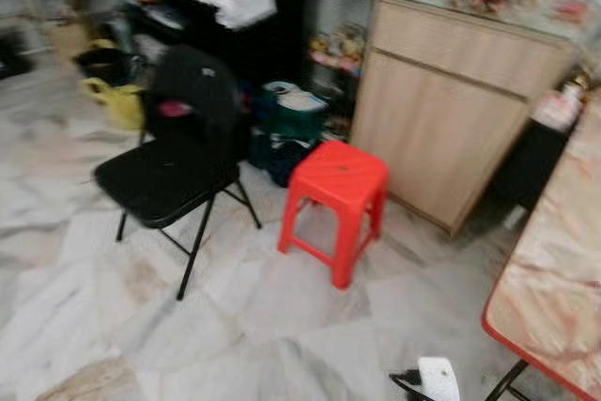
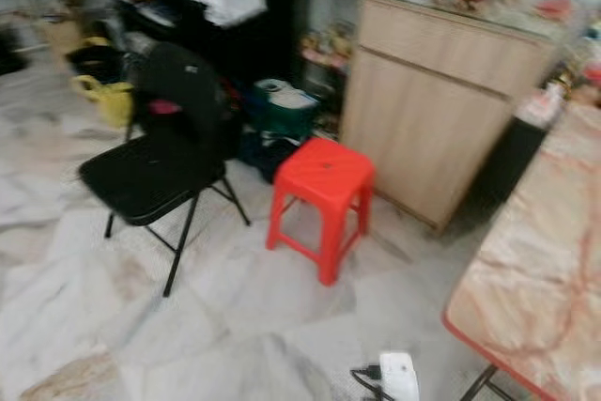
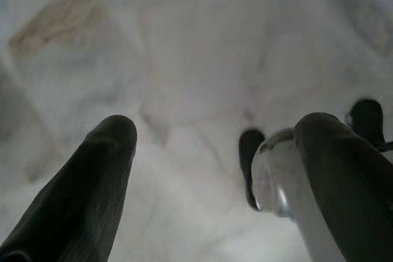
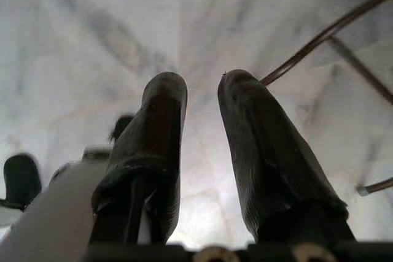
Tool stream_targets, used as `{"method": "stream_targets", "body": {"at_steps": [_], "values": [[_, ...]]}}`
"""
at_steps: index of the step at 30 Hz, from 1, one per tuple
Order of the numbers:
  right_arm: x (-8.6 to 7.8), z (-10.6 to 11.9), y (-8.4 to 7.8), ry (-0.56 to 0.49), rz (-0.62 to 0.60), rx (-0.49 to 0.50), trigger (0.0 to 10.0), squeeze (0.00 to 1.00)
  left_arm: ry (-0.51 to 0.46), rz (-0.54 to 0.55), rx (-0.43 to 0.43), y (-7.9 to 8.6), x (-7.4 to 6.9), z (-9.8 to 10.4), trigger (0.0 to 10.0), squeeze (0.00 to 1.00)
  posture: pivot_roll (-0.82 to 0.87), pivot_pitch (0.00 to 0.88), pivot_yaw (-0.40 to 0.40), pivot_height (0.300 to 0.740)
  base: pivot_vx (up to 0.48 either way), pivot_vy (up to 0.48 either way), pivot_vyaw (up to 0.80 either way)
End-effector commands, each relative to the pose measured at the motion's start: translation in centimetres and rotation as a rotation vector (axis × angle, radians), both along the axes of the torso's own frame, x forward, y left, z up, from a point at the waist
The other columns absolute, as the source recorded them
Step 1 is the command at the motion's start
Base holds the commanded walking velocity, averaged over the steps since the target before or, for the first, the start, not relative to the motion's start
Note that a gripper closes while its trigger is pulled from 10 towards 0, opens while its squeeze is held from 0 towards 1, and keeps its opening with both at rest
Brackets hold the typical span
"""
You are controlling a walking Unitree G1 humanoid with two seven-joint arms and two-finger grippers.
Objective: Setting the table
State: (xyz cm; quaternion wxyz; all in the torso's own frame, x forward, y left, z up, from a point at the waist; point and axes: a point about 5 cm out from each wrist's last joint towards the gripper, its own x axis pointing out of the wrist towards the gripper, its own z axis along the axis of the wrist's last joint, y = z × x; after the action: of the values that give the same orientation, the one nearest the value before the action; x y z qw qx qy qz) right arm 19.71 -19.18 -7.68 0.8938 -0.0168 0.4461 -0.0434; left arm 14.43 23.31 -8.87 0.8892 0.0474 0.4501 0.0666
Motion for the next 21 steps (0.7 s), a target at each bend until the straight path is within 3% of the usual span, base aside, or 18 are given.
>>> {"method": "stream_targets", "body": {"at_steps": [1, 8, 21], "values": [[1.92, 0.89, 0.93, -0.049, -0.166, 0.224, 10.0, 0.00, -0.092, 0.121, -0.170, -1.42, 5.25, 1.78, 10.0, 0.00, 0.07, 0.000, 0.000, 0.740, 0.000, 0.000, -0.80], [1.69, 0.69, 1.36, -0.032, -0.152, 0.221, 10.0, 0.00, -0.098, 0.082, -0.170, -1.91, 5.75, 1.96, 10.0, 0.00, 0.07, 0.000, 0.009, 0.740, 0.000, 0.000, -0.80], [1.77, 0.80, 0.71, -0.023, -0.129, 0.191, 10.0, 0.00, -0.101, 0.062, -0.171, -2.15, 6.09, 2.09, 10.0, 0.00, 0.06, 0.031, -0.013, 0.740, 0.000, 0.000, -0.80]]}}
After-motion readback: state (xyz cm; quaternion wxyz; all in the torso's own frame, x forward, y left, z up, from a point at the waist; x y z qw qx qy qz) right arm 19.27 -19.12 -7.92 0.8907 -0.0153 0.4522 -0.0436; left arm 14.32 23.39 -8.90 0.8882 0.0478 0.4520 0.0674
